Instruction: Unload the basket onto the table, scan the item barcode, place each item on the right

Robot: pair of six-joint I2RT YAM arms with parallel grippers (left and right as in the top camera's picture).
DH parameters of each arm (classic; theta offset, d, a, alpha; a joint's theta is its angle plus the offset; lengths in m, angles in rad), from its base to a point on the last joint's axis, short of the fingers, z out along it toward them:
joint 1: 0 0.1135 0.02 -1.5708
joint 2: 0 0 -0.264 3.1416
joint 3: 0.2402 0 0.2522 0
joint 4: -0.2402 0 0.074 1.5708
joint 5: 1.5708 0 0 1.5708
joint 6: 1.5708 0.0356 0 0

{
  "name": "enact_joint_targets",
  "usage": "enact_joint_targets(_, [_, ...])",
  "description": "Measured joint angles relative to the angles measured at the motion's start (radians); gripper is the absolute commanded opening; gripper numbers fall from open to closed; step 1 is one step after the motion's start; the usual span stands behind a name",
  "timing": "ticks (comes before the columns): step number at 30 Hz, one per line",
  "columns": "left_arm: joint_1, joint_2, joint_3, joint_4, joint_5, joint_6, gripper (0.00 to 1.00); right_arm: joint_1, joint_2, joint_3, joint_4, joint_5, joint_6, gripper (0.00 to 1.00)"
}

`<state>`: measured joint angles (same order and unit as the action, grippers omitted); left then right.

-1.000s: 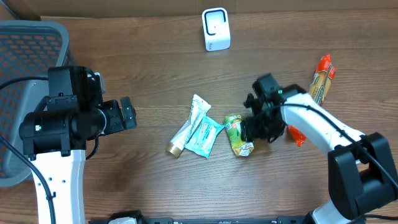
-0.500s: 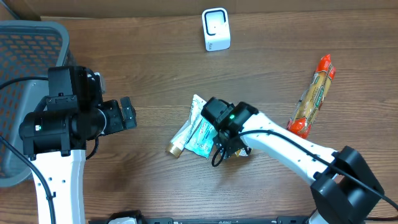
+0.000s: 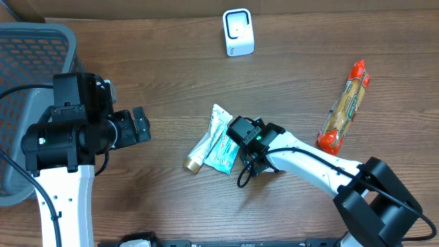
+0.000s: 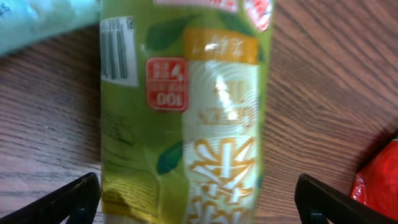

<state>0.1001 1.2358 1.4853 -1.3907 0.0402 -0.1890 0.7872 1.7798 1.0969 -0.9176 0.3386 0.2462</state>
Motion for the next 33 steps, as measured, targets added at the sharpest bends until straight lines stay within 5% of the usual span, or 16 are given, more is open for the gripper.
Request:
enact_joint_targets(11, [0.000,0.000,0.000,0.000,0.000,0.000,1.00,0.000,0.000,-0.026,0.019,-0.003,-0.038,0.80])
enact_joint_targets(23, [0.000,0.000,0.000,0.000,0.000,0.000,1.00,-0.001,0.000,-0.026,0.032,0.002,-0.035,0.35])
enact_joint_targets(29, [0.000,0.000,0.000,0.000,0.000,0.000,1.00,-0.001,0.000,-0.026,0.035,-0.011,-0.029,0.25])
enact_joint_targets(33, [0.000,0.000,0.000,0.000,0.000,0.000,1.00,-0.001,-0.001,-0.026,0.053,-0.047,-0.016,0.04])
